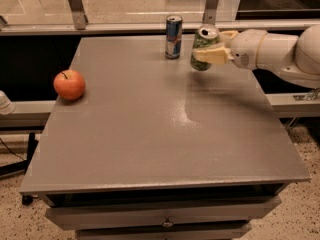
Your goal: Move green can near redbull can
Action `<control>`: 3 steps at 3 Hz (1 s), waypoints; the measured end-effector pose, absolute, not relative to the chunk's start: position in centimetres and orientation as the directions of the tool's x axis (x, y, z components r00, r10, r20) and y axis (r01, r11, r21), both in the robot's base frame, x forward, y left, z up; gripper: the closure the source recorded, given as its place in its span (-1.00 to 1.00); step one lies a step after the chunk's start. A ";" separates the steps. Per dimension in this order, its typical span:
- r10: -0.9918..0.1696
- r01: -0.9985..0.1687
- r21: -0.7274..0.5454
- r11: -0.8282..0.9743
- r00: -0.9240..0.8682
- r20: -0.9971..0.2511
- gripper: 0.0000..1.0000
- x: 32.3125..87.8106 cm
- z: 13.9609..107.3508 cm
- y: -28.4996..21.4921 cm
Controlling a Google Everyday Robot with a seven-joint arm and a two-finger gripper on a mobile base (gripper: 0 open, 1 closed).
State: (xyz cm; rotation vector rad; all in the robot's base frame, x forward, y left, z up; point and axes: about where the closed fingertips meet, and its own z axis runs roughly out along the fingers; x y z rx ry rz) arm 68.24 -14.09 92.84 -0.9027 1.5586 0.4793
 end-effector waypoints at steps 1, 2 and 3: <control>-0.295 -0.778 -0.212 0.592 0.036 -0.955 1.00 72.5 92.6 -13.1; -0.348 -0.784 -0.246 0.570 0.041 -0.936 1.00 75.7 92.1 -13.0; -0.381 -0.789 -0.256 0.558 0.031 -0.924 1.00 77.3 91.3 -13.2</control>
Offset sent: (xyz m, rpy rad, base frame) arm 0.1129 0.0021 -0.0143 -0.1590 -0.0192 0.0339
